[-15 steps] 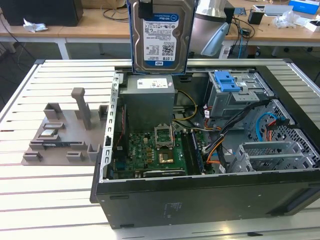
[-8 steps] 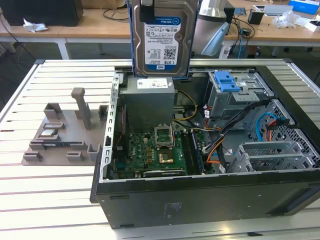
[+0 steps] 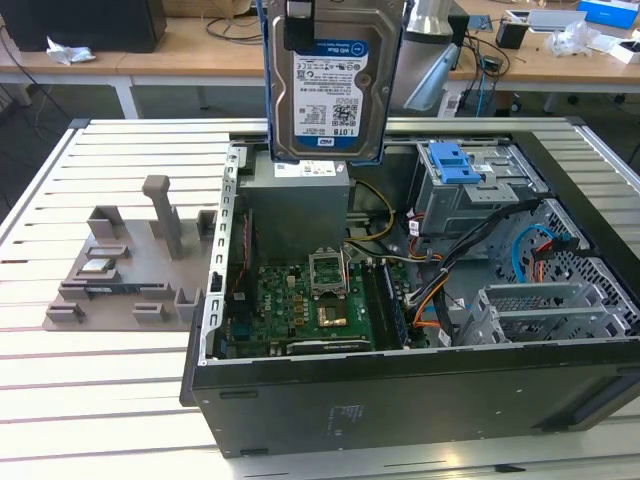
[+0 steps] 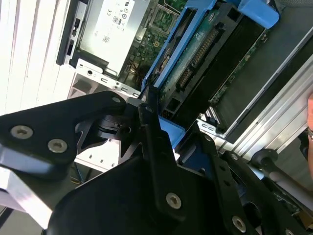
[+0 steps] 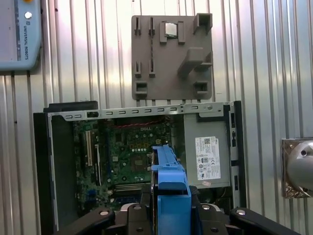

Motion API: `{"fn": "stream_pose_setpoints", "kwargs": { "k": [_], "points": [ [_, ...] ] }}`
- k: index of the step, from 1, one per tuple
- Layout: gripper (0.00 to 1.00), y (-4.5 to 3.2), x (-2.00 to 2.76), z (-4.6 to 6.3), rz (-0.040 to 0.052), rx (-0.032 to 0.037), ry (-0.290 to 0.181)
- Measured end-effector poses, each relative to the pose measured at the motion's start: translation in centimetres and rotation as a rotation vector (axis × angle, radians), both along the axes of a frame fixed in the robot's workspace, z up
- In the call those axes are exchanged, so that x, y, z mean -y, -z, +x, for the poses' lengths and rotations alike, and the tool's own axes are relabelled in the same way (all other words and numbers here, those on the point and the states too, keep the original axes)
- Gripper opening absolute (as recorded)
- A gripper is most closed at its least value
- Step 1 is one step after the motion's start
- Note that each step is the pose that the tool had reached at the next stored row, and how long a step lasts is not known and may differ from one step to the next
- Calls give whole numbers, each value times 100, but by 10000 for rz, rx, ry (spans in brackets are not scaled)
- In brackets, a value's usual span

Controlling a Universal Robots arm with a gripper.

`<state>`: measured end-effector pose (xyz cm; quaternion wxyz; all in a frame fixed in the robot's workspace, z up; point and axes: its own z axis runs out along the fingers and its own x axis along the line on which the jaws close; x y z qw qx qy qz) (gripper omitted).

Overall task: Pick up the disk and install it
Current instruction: 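Pick up the disk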

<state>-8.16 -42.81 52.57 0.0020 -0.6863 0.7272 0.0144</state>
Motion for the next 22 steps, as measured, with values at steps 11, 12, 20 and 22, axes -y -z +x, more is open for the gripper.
{"fn": "stream_pose_setpoints", "kwargs": {
  "k": [11,12,20,22],
  "points": [
    [37,4,142,27,0,0,0],
    [37,5,156,30,1,0,0],
    [37,7,252,45,1,0,0],
    [37,8,269,51,0,0,0]
  ]
}}
